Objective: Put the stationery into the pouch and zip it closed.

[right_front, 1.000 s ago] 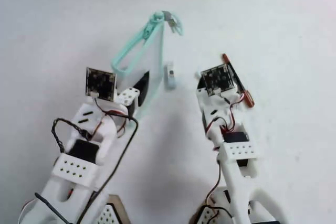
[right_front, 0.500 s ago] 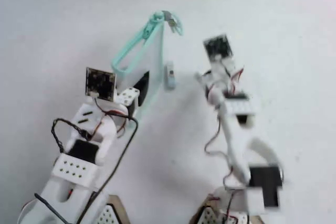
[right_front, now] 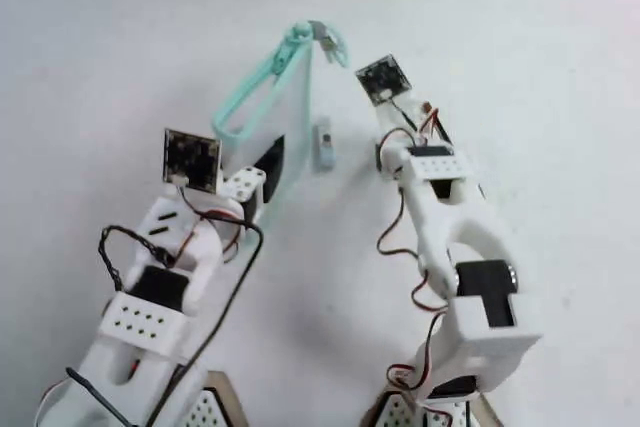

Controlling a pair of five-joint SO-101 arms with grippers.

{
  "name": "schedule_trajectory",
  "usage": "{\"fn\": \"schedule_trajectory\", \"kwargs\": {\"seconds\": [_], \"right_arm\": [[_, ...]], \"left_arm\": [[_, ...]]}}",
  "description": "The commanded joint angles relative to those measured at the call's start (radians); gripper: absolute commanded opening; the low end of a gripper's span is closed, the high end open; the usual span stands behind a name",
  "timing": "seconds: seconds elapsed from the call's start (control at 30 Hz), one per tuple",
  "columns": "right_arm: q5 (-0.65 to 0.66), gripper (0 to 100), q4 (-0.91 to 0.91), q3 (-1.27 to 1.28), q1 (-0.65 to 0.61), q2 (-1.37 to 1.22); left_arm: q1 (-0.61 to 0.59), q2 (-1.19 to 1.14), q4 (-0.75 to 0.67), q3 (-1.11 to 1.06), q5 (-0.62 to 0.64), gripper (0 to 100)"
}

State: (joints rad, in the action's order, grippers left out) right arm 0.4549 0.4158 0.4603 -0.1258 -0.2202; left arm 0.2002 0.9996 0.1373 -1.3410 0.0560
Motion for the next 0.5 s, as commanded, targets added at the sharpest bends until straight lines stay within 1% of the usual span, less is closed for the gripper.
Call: {"fn": "schedule_trajectory", "kwargs": {"seconds": [0.0,0.1,0.23,0.3,0.37,0.47], "right_arm": [[0.012,13.1,0.073,-0.132,-0.001,-0.053],[0.012,12.7,0.186,-0.249,0.001,-0.127],[0.018,12.2,0.278,-0.344,0.001,-0.194],[0.018,8.0,0.295,-0.368,0.002,-0.213],[0.020,1.6,0.295,-0.376,0.002,-0.222],[0.020,2.8,0.295,-0.376,0.002,-0.222]], "left_arm": [[-0.007,0.019,-0.006,0.012,0.011,20],[-0.007,0.019,-0.006,0.011,0.011,20],[-0.007,0.019,-0.006,0.011,0.011,20],[-0.007,0.019,-0.006,0.011,0.011,20],[-0.007,0.019,-0.006,0.011,0.011,20],[-0.007,0.019,-0.006,0.011,0.011,20]]}}
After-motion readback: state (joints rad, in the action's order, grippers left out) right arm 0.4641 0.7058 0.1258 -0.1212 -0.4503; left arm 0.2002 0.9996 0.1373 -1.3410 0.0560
